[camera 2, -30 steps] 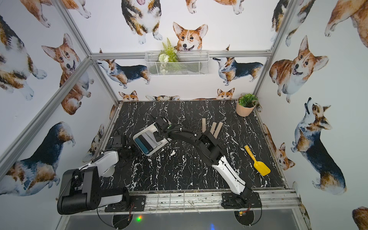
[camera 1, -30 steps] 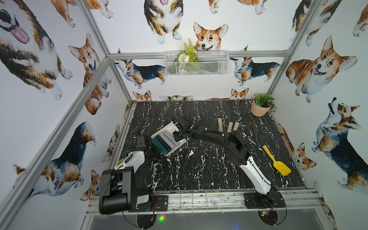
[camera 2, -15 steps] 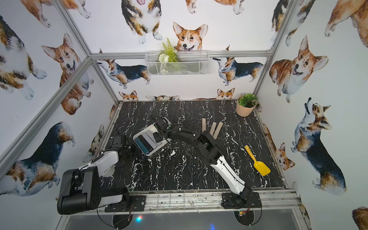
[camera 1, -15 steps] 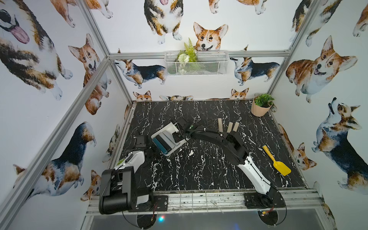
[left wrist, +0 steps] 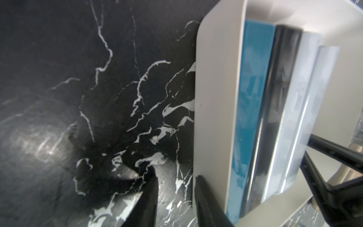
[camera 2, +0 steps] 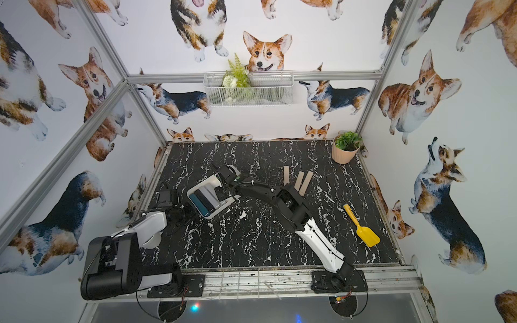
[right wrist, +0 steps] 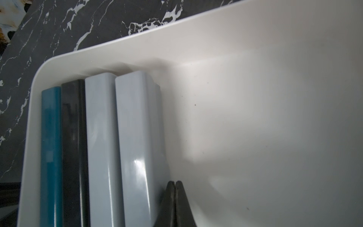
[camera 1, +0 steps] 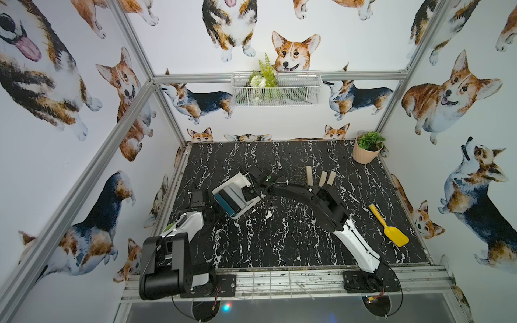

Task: Put the pruning pliers into the storage box
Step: Place the pruning pliers in the storage box.

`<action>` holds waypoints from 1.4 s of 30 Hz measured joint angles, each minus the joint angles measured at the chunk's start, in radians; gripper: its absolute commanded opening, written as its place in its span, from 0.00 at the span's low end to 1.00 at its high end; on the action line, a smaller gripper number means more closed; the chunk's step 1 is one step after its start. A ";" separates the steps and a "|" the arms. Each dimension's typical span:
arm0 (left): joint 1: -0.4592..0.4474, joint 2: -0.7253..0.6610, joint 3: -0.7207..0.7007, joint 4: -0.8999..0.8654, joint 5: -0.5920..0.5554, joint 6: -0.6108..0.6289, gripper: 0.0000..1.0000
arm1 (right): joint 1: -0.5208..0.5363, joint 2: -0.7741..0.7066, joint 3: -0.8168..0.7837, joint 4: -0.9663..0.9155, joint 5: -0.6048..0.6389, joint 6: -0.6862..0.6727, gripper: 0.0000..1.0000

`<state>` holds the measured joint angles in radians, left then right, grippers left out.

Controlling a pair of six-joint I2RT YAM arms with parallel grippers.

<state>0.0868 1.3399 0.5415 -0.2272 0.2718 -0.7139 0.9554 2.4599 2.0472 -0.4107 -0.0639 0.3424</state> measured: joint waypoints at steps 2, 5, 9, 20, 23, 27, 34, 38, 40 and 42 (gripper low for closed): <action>0.000 0.000 0.000 0.000 0.000 0.000 0.36 | 0.000 0.001 0.000 0.003 -0.008 0.000 0.00; 0.000 0.000 0.000 0.000 0.000 0.000 0.36 | 0.002 0.001 0.000 0.004 -0.013 0.000 0.00; 0.000 0.000 0.000 0.000 0.000 0.000 0.36 | 0.005 0.001 0.000 0.006 -0.014 0.000 0.00; 0.000 -0.002 0.000 -0.001 -0.001 0.000 0.36 | 0.002 -0.016 -0.014 0.006 0.010 -0.025 0.01; 0.000 -0.003 0.000 -0.002 -0.002 0.000 0.36 | -0.014 -0.040 -0.035 0.006 0.016 -0.028 0.03; 0.000 -0.006 0.002 -0.011 -0.009 0.000 0.36 | -0.055 -0.080 -0.082 0.006 0.045 -0.029 0.00; 0.000 -0.011 0.027 -0.061 -0.037 0.001 0.36 | -0.110 -0.110 -0.140 -0.006 0.094 -0.029 0.00; 0.000 -0.019 0.050 -0.082 -0.051 0.004 0.36 | -0.127 -0.112 -0.161 -0.017 0.114 -0.028 0.00; 0.000 -0.022 0.059 -0.096 -0.069 0.006 0.36 | -0.134 -0.112 -0.163 -0.021 0.121 -0.026 0.00; 0.000 -0.023 0.062 -0.103 -0.073 0.008 0.36 | -0.136 -0.112 -0.163 -0.021 0.145 -0.026 0.00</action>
<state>0.0868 1.3167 0.6033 -0.3305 0.1986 -0.7063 0.8196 2.3478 1.8847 -0.4316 0.0814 0.3168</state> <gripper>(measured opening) 0.356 0.049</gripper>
